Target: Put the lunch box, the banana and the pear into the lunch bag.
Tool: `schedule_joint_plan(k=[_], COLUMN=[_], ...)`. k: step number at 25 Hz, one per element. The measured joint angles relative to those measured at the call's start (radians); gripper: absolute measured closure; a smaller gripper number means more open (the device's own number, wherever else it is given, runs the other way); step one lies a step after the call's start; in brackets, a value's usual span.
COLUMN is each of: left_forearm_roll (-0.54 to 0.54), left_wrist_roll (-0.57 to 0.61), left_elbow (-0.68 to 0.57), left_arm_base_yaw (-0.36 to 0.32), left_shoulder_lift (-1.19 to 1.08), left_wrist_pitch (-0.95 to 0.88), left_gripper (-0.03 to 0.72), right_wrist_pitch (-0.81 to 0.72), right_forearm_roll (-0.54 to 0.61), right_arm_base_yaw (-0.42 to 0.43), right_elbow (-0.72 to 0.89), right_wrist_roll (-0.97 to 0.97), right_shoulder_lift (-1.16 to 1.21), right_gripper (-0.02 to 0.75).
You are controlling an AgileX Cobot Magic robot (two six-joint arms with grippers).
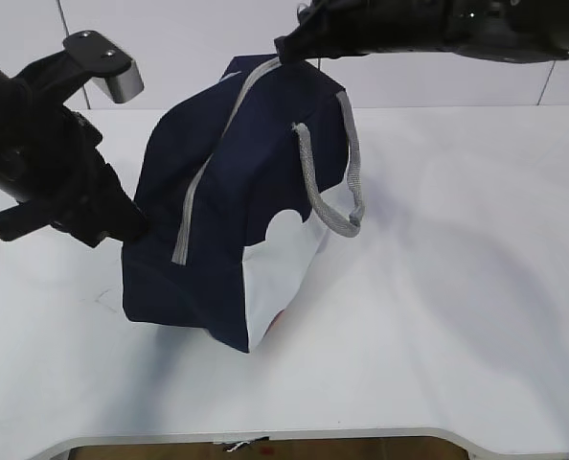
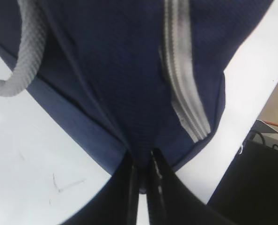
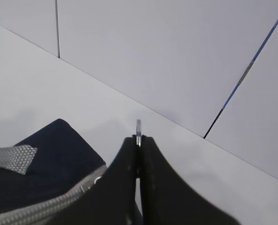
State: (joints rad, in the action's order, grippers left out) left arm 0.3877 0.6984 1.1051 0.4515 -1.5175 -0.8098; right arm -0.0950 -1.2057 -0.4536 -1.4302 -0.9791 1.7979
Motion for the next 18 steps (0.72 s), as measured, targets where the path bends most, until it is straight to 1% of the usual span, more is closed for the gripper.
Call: schedule_joint_plan(k=[8, 10, 12, 14, 16, 18], left_forearm_roll=[-0.002, -0.002, -0.002, -0.004, -0.004, -0.004], left_wrist_roll=[-0.029, -0.060, -0.114, -0.164, -0.205, -0.228], left_elbow=[0.000, 0.000, 0.000, 0.000, 0.005, 0.025], left_arm_base_yaw=[0.000, 0.000, 0.000, 0.000, 0.000, 0.000], left_shoulder_lift=[0.000, 0.000, 0.000, 0.004, 0.011, 0.025], left_wrist_pitch=[-0.001, -0.001, -0.001, -0.006, -0.014, -0.023], left_gripper=[0.682, 0.678, 0.663, 0.610, 0.519, 0.398], right_wrist_pitch=[0.008, 0.018, 0.028, 0.042, 0.061, 0.069], right_forearm_roll=[-0.002, -0.004, -0.004, -0.005, -0.006, -0.006], right_arm_base_yaw=[0.001, 0.002, 0.002, 0.004, 0.004, 0.004], right_elbow=[-0.002, -0.002, -0.002, -0.002, -0.002, -0.002], right_wrist_roll=[-0.015, -0.017, -0.017, -0.027, -0.036, -0.046], right_shoulder_lift=[0.000, 0.000, 0.000, 0.000, 0.000, 0.000], right_gripper=[0.721, 0.721, 0.721, 0.721, 0.721, 0.721])
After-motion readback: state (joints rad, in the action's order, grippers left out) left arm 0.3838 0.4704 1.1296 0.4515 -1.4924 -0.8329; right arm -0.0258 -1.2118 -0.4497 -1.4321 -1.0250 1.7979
